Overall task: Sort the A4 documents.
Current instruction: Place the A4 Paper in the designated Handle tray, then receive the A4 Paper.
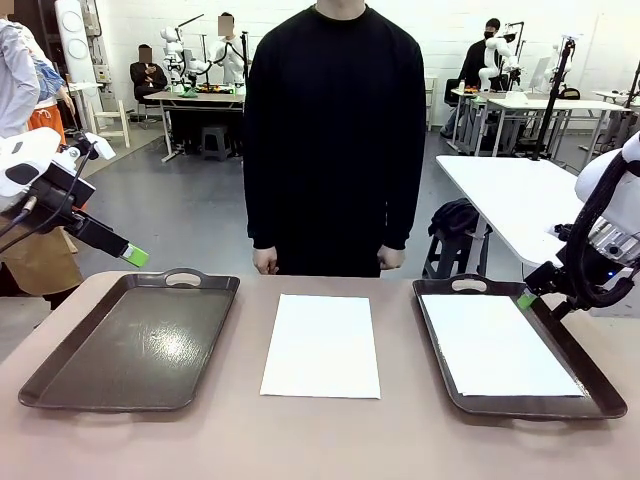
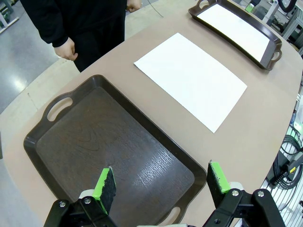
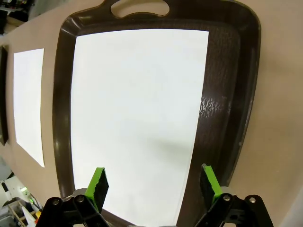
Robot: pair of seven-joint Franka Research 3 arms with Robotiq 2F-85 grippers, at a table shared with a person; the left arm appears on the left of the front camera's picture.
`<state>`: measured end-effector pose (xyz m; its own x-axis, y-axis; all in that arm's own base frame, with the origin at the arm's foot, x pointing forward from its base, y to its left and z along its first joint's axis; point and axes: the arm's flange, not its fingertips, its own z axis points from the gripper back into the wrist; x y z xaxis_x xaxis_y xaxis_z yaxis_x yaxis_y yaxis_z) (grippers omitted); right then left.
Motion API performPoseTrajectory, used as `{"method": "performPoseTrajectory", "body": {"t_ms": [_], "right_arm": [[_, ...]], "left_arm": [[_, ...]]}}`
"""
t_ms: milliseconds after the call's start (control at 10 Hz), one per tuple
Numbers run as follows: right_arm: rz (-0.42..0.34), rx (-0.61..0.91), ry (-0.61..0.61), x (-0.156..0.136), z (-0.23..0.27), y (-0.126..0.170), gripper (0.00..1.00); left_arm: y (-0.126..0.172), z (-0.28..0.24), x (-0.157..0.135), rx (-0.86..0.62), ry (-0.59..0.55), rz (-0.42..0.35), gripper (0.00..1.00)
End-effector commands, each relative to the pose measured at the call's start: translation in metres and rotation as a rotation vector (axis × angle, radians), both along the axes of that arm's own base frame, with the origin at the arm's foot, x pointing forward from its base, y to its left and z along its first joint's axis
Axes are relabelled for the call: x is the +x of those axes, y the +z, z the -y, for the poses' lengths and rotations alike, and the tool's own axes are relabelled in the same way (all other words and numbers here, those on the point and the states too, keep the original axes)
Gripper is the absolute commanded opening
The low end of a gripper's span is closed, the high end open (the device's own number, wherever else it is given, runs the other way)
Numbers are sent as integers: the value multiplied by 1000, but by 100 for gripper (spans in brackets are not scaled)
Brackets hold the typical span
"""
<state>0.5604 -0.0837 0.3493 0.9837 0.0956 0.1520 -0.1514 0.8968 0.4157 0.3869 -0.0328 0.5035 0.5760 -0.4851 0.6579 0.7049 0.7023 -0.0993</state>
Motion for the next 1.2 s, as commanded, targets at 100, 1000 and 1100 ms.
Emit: {"method": "performPoseTrajectory", "body": {"t_ms": [100, 1000, 1100], "right_arm": [[4, 2, 12, 0, 0, -1, 100], [0, 0, 0, 0, 0, 0, 100], [148, 19, 152, -21, 15, 29, 100]], "left_arm": [[-2, -3, 1, -13, -16, 9, 100], [-2, -3, 1, -13, -16, 9, 100], [-2, -3, 1, -13, -16, 9, 100]]}}
